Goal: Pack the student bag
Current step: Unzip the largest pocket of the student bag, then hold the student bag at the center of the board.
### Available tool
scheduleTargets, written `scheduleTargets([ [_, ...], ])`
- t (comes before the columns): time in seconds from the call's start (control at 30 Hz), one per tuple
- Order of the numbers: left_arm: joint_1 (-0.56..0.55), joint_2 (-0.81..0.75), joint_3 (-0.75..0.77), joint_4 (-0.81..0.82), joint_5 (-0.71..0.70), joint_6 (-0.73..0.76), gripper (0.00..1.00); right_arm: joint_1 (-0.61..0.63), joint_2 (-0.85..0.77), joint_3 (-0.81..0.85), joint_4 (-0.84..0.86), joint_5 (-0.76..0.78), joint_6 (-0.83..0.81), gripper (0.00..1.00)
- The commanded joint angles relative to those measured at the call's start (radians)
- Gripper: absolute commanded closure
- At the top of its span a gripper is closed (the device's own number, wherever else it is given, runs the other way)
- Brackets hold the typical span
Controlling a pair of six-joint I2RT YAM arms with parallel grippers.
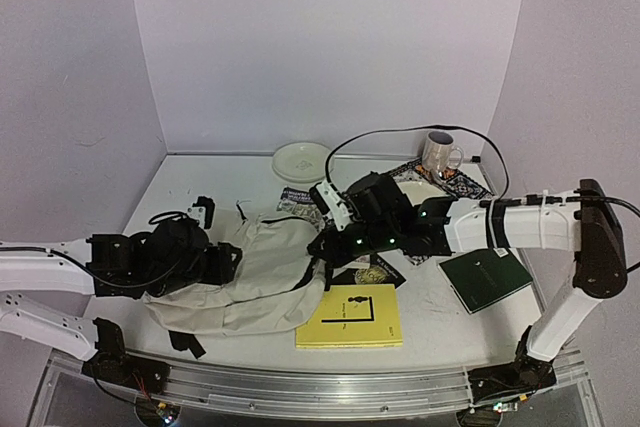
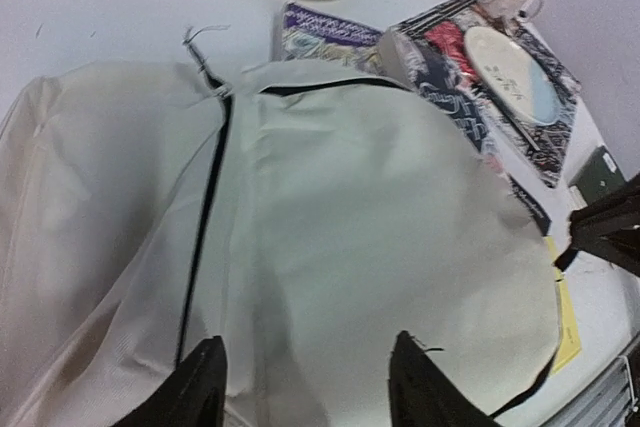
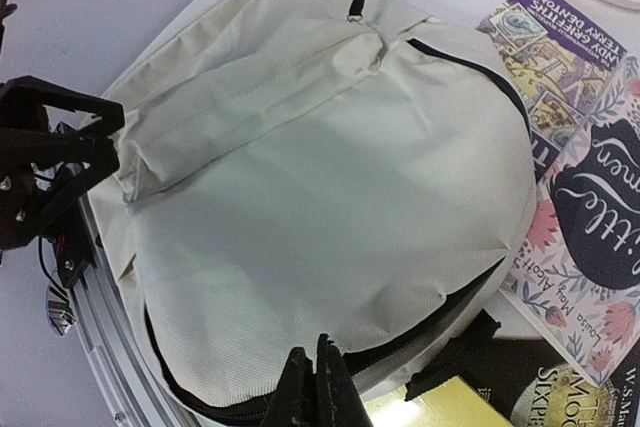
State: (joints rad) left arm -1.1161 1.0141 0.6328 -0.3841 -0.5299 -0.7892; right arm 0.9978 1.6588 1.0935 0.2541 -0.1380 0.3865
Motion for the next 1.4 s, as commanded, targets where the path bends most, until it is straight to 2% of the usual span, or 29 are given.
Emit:
scheduleTargets([
  [0.0,-0.030,0.037,0.103,0.182,0.117,0.149,0.38,0.011,-0.005,0.064,0.020,-0.018,-0.014,1.00],
  [0.13,-0.069,0.132,0.186,0.218,0.173,0.213,0.33,0.014,-0.012,0.071,0.020,-0.021,-0.016,1.00],
  [0.4,-0.118,0.356,0.322,0.234,0.234,0.281,0.32,0.014,-0.032,0.080,0.020,-0.018,-0.021,1.00],
  [0.7,-0.126,0.418,0.301,0.236,0.217,0.269,0.36,0.014,-0.047,0.080,0.020,-0.003,-0.026,1.00],
  [0.77,-0.130,0.436,0.297,0.235,0.217,0.266,0.40,0.014,-0.047,0.082,0.020,-0.001,-0.029,1.00],
  [0.97,-0.148,0.458,0.276,0.236,0.220,0.251,0.64,0.013,-0.044,0.095,0.020,0.019,-0.037,1.00],
  [1.13,-0.154,0.418,0.237,0.233,0.218,0.234,0.88,0.013,-0.042,0.104,0.018,0.065,-0.046,1.00],
  [1.17,-0.155,0.403,0.226,0.231,0.220,0.230,0.97,0.012,-0.041,0.107,0.016,0.083,-0.054,1.00],
  [1.2,-0.156,0.387,0.212,0.229,0.225,0.226,1.00,0.011,-0.041,0.109,0.013,0.105,-0.061,1.00],
  [1.37,-0.166,0.280,0.120,0.197,0.271,0.177,1.00,-0.052,-0.040,0.111,0.002,0.175,-0.079,1.00],
])
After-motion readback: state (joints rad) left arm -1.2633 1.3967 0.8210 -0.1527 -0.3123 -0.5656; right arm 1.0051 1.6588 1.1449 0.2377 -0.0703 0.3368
